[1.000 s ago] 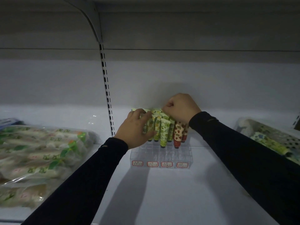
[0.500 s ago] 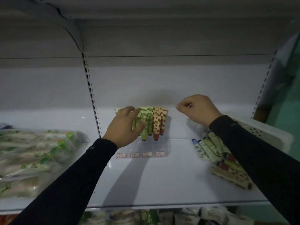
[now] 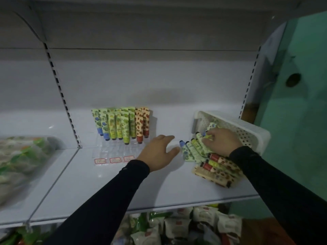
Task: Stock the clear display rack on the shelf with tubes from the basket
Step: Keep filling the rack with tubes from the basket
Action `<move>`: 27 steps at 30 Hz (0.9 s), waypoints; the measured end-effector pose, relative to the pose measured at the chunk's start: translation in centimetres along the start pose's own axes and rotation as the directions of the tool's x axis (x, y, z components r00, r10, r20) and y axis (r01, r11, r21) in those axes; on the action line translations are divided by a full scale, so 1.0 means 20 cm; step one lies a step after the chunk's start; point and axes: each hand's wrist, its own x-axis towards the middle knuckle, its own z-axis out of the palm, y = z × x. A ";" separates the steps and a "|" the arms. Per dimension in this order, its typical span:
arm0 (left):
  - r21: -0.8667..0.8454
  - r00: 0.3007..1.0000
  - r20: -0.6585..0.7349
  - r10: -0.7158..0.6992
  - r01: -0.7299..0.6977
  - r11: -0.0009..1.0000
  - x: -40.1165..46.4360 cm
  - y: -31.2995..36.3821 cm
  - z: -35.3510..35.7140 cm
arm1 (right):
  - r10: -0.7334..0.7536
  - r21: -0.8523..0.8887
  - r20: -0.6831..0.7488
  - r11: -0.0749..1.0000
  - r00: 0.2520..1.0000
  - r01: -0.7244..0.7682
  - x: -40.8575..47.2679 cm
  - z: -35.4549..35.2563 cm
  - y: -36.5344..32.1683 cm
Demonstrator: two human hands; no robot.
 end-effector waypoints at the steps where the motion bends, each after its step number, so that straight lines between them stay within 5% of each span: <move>1: -0.006 1.000 0.029 -0.001 0.001 1.000 0.02 0.02 0.04 | 0.005 -0.022 0.020 1.000 1.000 -0.005 0.01 0.02 0.02; 8: -0.048 0.991 0.137 0.011 -0.005 0.999 0.14 0.07 0.27 | -0.033 -0.063 0.064 0.997 0.997 0.037 0.11 0.18 0.06; 13: -0.088 0.960 0.125 0.250 -0.240 0.967 0.18 0.12 0.34 | -0.112 -0.086 -0.003 0.990 0.994 0.111 0.11 0.12 0.11; 17: -0.074 0.882 0.222 0.417 -0.411 0.909 0.18 0.19 0.40 | -0.079 -0.241 0.147 0.964 0.986 0.113 0.03 0.03 0.14; 22: 0.085 0.861 0.321 0.394 -0.441 0.894 0.15 0.21 0.48 | -0.010 -0.340 0.281 0.934 0.960 0.109 -0.06 0.02 0.18; 27: 0.123 0.875 0.353 0.332 -0.395 0.910 0.10 0.17 0.40 | -0.054 -0.294 0.263 0.946 0.963 0.133 -0.10 0.09 0.19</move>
